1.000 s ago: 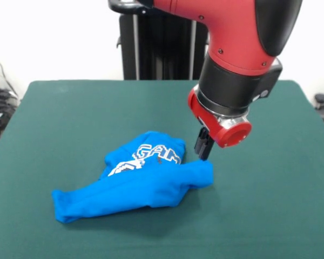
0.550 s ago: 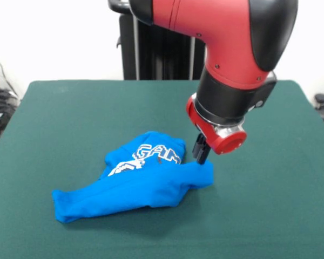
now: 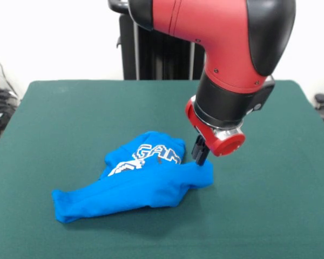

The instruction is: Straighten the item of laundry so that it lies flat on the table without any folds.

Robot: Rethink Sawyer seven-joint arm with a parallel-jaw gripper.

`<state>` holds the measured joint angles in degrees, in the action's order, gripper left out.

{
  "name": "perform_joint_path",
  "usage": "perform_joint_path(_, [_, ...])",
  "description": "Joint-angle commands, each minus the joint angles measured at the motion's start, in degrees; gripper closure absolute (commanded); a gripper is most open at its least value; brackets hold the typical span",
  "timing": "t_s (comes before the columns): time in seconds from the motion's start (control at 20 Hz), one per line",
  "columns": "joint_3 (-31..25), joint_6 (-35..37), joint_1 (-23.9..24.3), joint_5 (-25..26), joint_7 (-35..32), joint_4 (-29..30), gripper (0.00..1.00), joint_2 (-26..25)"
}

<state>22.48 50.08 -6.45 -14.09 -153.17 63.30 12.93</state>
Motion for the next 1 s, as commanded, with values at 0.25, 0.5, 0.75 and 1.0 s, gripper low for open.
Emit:
perform_joint_path(0.25, [-4.1,0.5,-1.2,-2.8,-11.5,3.9,1.0,-0.4])
perform_joint_path(0.5, [-4.6,-0.4,-1.0,-2.8,-10.9,4.0,1.0,-0.7])
perform_joint_path(0.75, [-5.2,-1.7,-0.5,-2.8,-10.2,4.5,1.0,-1.0])
perform_joint_path(1.0, [-5.5,-2.4,-0.1,-2.5,-9.8,4.8,1.0,-1.7])
